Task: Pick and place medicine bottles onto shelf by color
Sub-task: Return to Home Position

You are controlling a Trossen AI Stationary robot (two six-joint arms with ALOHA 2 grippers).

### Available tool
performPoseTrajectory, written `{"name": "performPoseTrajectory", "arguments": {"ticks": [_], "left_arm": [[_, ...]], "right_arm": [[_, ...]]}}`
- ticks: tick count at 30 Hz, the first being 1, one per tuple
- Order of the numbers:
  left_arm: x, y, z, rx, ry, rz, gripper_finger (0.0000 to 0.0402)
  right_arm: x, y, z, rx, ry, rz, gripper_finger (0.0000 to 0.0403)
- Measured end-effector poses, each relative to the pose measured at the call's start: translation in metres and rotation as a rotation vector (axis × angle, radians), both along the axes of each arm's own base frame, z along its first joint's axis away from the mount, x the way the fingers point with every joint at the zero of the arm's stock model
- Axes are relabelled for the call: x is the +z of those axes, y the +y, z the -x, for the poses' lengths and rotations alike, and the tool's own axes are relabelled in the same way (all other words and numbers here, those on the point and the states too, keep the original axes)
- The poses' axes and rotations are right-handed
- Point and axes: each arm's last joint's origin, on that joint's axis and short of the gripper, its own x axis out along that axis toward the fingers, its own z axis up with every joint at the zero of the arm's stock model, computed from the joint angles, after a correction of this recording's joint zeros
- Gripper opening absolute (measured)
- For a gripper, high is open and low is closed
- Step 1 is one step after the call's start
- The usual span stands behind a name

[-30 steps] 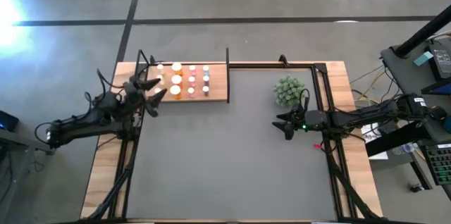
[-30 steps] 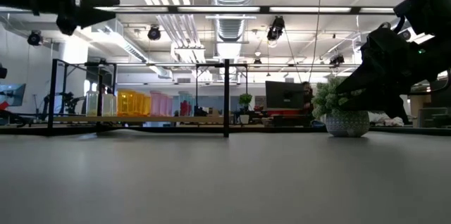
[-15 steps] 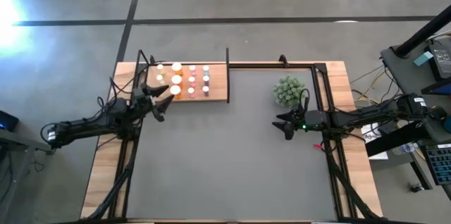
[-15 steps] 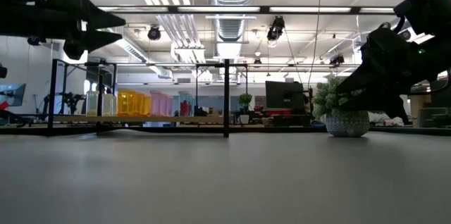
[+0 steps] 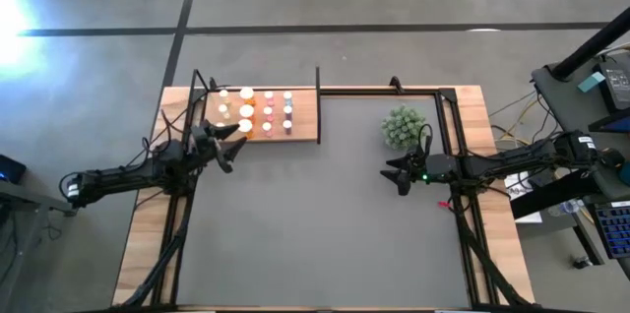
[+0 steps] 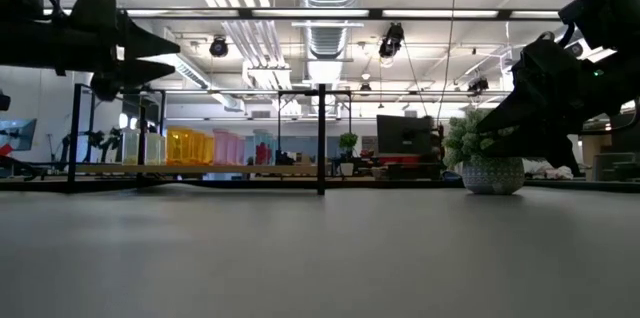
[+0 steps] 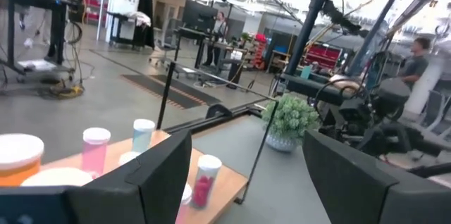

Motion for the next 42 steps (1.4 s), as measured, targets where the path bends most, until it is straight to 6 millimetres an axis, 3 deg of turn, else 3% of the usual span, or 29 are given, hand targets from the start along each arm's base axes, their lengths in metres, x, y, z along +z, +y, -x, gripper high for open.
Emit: {"name": "performPoseTrajectory", "arguments": {"ticks": [7,42], "left_arm": [[-0.0009,0.0,-0.0004,0.002,0.074,-0.103,0.0256],[-0.0063,0.0007,-0.0039,-0.002,0.124,-0.089,0.0256]], "right_arm": [[0.0,0.0,0.0,0.0,0.0,0.0,0.026],[0.0,0.0,0.0,-0.002,-0.002,-0.005,0.026]]}}
